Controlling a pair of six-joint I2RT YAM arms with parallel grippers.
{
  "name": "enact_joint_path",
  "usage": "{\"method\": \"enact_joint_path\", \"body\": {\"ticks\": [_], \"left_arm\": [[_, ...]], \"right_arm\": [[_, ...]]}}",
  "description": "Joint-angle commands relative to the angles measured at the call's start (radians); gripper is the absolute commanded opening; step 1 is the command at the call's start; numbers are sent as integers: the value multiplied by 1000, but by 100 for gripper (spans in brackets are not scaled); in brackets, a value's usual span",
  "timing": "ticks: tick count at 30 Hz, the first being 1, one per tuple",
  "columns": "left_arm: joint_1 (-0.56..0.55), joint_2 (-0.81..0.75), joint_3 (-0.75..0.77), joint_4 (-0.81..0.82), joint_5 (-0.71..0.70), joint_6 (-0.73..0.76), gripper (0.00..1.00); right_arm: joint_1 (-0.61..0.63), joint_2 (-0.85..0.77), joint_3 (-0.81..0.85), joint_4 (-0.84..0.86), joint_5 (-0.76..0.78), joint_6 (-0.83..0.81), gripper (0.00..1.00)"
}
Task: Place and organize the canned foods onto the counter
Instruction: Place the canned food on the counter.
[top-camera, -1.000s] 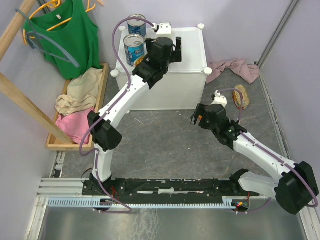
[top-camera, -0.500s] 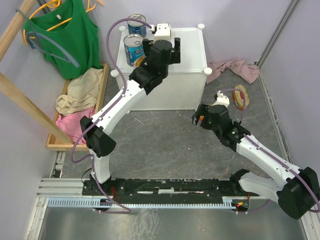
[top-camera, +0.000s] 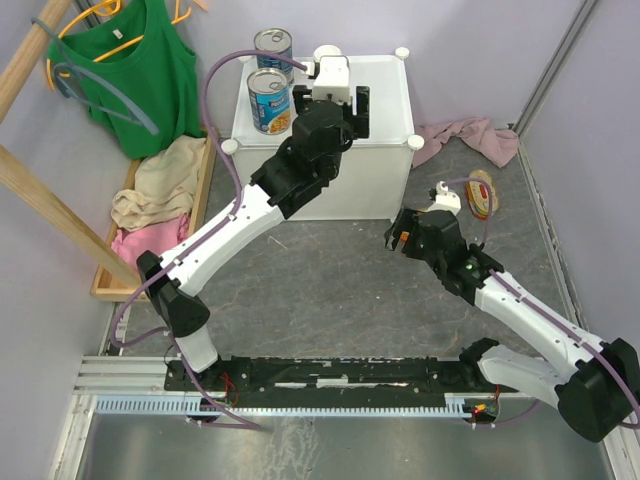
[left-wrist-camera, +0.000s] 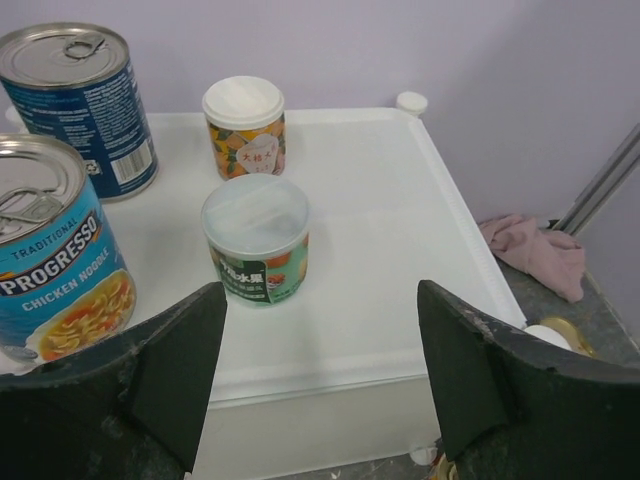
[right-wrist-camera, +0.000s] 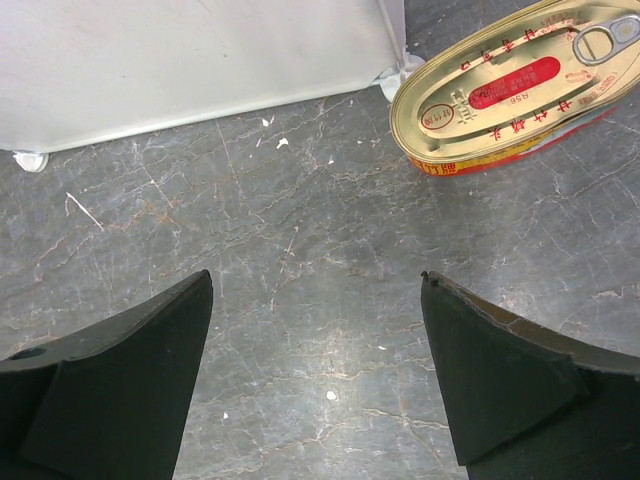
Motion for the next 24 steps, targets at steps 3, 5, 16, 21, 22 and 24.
{"method": "enact_joint_path", "body": {"ticks": [3, 5, 16, 21, 22, 24], "left_arm": [[-2, -5, -12, 60, 66, 44, 62], [-2, 12, -11, 55, 70, 36, 50], [53, 129, 93, -59, 140, -36, 32], [85, 156, 116, -77, 173, -56, 30], [93, 158, 116, -77, 175, -60, 30], [104, 159, 114, -73, 181, -62, 30]], "right_arm": [[-3, -37, 11, 6, 5, -4, 92], [-3, -42, 7, 5, 7, -3, 92], [-3, -43, 7, 4, 10, -6, 92], [-3, -40, 4, 5, 13, -7, 92], [-3, -39, 5, 6, 13, -7, 92], [-2, -35, 4, 8, 13, -9, 92]]}}
